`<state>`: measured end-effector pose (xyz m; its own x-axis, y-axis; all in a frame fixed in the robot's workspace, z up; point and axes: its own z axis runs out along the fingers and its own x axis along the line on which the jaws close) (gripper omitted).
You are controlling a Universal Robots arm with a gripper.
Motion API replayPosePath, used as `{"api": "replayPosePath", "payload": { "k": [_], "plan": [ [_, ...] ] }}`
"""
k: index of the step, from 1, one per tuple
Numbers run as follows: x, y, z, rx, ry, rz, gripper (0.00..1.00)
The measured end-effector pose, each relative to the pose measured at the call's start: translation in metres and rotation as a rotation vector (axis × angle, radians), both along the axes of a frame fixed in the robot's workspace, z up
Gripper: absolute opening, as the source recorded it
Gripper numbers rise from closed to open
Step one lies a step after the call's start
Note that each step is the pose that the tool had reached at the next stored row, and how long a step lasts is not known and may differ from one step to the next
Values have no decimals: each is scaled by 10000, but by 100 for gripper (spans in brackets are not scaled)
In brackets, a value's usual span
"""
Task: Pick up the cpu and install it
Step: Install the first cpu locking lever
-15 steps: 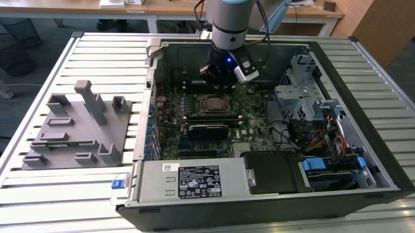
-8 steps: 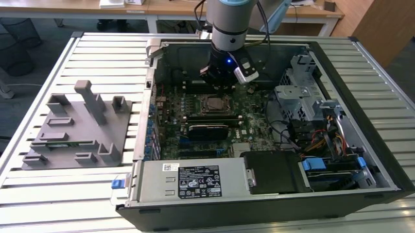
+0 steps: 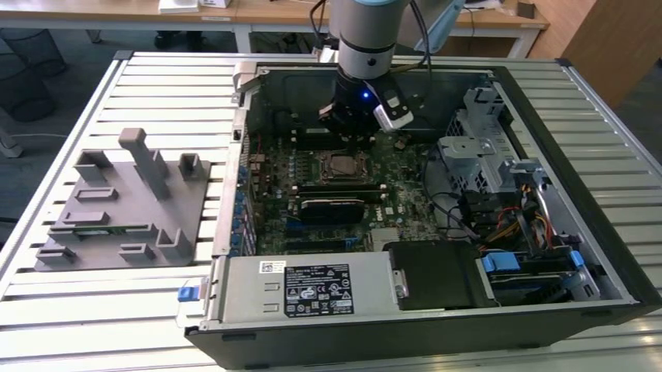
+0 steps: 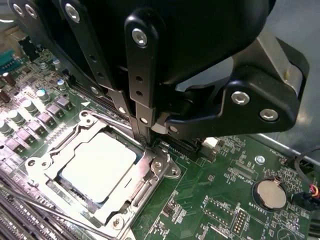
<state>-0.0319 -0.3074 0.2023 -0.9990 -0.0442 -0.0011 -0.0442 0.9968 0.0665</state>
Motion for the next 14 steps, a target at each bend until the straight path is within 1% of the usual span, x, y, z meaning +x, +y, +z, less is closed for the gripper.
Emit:
{"api": "replayPosePath", "payload": {
  "k": [1,5,8,10,14],
  "plan": [
    [0,0,1,-47,1,-1,11],
    [-1,-1,-15,-290,3,0,11],
    [0,-3,-41,-417,8,1,11],
    [1,-3,-58,-460,12,1,11],
    [6,2,-79,-469,6,-4,11]
  ]
}}
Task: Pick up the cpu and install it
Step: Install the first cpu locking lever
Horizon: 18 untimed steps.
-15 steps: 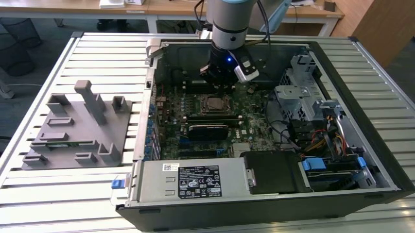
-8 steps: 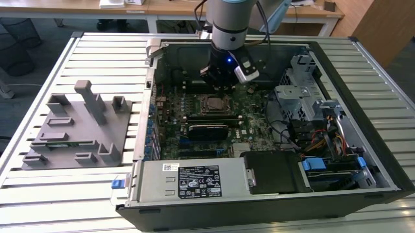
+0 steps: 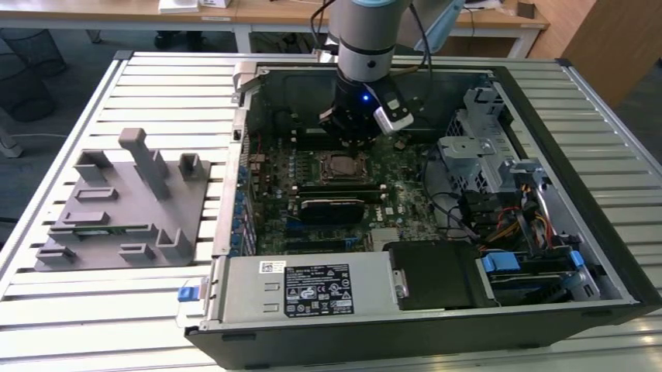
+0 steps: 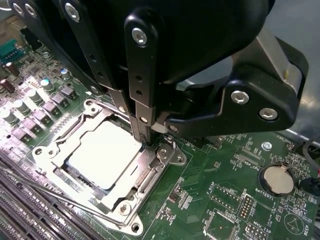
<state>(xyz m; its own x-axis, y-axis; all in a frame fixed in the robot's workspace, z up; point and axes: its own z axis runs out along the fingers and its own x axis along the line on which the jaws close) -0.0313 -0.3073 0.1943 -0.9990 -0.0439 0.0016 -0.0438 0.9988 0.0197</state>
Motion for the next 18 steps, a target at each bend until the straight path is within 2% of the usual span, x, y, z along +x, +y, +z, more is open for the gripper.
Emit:
{"api": "replayPosePath", "payload": {
  "k": [2,3,13,15,18],
  "plan": [
    [-2,-7,7,26,5,4,11],
    [-3,-8,9,73,10,5,11],
    [6,0,3,782,15,3,11],
    [10,6,2,832,11,2,11],
    [11,8,34,846,20,2,11]
  ]
}}
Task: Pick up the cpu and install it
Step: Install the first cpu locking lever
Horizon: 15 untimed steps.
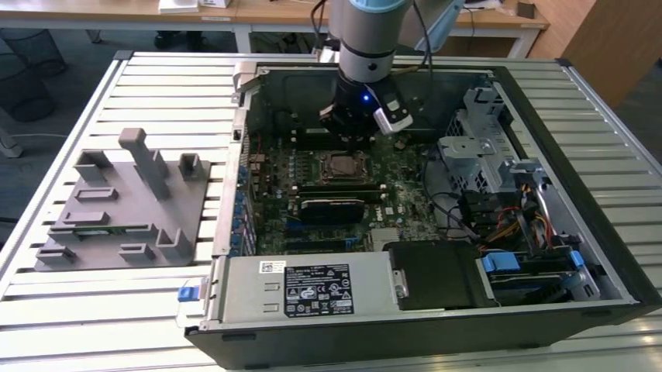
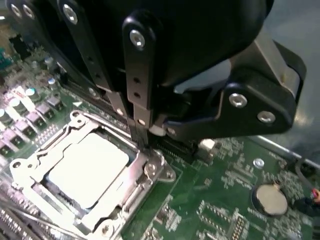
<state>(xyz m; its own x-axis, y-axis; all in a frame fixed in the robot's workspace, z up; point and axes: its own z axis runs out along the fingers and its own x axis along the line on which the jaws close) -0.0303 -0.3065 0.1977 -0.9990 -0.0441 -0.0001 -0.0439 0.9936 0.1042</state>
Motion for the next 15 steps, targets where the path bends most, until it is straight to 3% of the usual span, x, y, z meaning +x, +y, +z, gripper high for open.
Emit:
{"api": "replayPosePath", "payload": {
  "k": [5,15],
  "plan": [
    [-1,-2,83,-13,23,0,11],
    [-1,-39,88,-15,23,0,11]
  ]
}}
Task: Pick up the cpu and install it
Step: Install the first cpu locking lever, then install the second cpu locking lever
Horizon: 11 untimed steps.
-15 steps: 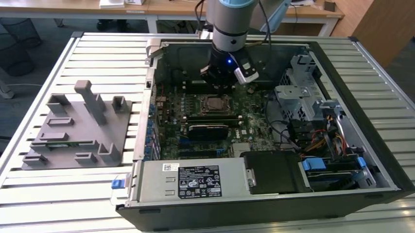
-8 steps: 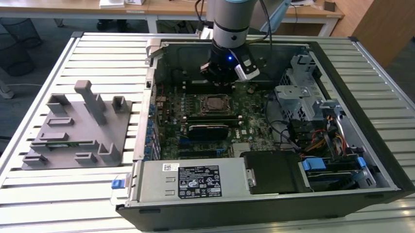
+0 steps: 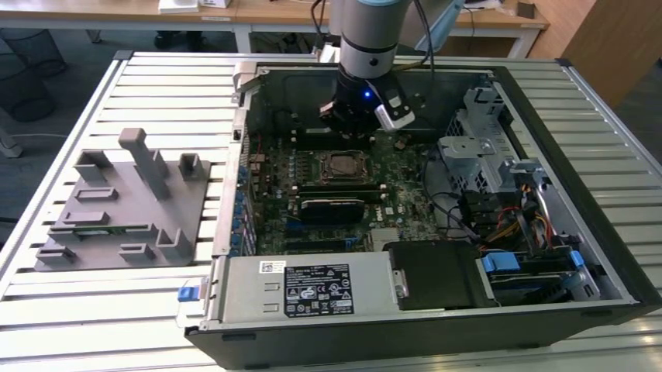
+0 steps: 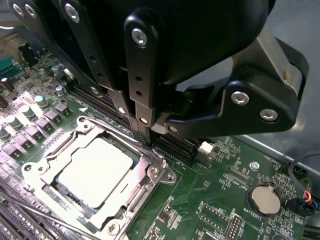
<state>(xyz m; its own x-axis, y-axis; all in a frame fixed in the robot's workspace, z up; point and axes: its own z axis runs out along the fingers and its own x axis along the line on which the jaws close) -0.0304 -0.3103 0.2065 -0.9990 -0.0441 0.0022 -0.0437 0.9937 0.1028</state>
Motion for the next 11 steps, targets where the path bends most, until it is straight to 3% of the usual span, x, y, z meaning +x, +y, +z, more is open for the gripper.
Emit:
{"api": "replayPosePath", "payload": {
  "k": [11],
  "plan": [
    [0,-30,0,-1,0,0,11]
  ]
}}
